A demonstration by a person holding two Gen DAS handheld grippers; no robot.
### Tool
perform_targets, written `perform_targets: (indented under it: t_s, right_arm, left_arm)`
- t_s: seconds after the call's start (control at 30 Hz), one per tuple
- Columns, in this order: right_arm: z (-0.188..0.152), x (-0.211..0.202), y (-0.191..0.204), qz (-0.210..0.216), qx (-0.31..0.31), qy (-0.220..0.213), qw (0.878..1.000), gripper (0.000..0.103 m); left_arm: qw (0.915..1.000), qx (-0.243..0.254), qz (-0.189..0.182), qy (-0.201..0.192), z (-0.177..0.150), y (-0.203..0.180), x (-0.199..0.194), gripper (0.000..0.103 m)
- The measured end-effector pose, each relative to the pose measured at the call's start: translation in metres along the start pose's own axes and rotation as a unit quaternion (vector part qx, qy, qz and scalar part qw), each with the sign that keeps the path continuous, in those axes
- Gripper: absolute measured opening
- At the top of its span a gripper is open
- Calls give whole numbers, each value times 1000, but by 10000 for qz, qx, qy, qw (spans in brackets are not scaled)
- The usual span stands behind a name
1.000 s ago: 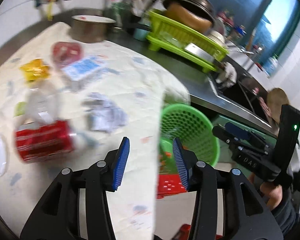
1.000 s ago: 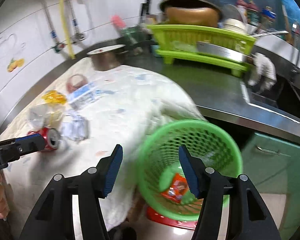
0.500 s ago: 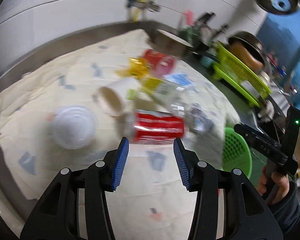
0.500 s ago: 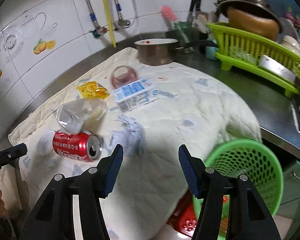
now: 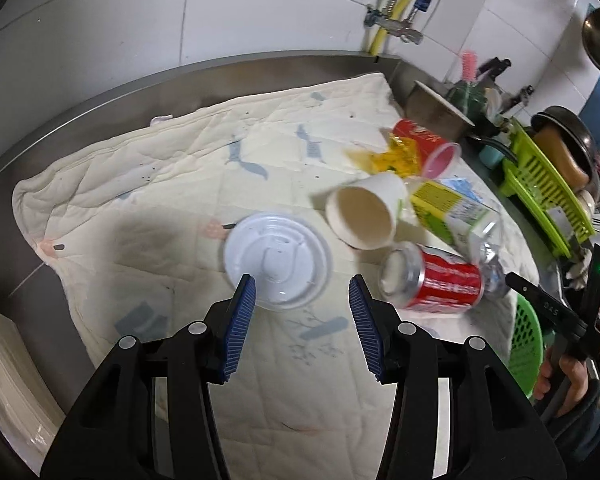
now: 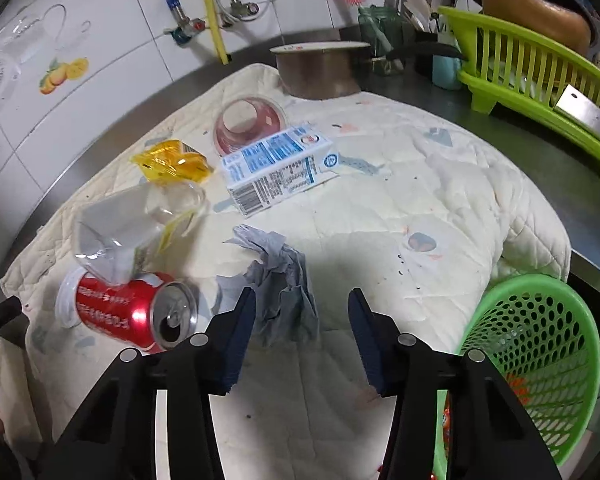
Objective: Collect trash
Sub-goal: 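Grasp the grey crumpled tissue with the right tool while the left tool approaches the white lid, then drop the tissue into the green basket with the right tool while the left tool grasps the white lid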
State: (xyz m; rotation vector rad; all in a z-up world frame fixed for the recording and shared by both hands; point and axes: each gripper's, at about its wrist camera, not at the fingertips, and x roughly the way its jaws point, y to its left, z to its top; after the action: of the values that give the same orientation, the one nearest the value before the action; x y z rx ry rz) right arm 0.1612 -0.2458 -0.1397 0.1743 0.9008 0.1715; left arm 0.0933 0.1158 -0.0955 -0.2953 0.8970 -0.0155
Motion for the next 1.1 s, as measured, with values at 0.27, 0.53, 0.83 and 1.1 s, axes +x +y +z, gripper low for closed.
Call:
perform_targets:
  t_s: [0.27, 0.53, 0.83, 1.1]
  right_arm:
    - [-3, 20, -1, 85, 62, 213, 9997, 29]
    - [-4, 17, 3, 92, -6, 98, 9999, 19]
    - [-4, -3, 8, 13, -200, -114, 9997, 17]
    - [-7, -34, 1, -74, -274, -328, 9991, 17]
  left_arm:
    - [9996, -37, 200, 208, 2, 14, 27, 49]
    - [9981, -295, 335, 432, 9, 38, 57, 42]
    - [9969, -444, 208, 615, 14, 50, 78, 28]
    - [9963, -393, 202, 732, 15, 45, 91, 22]
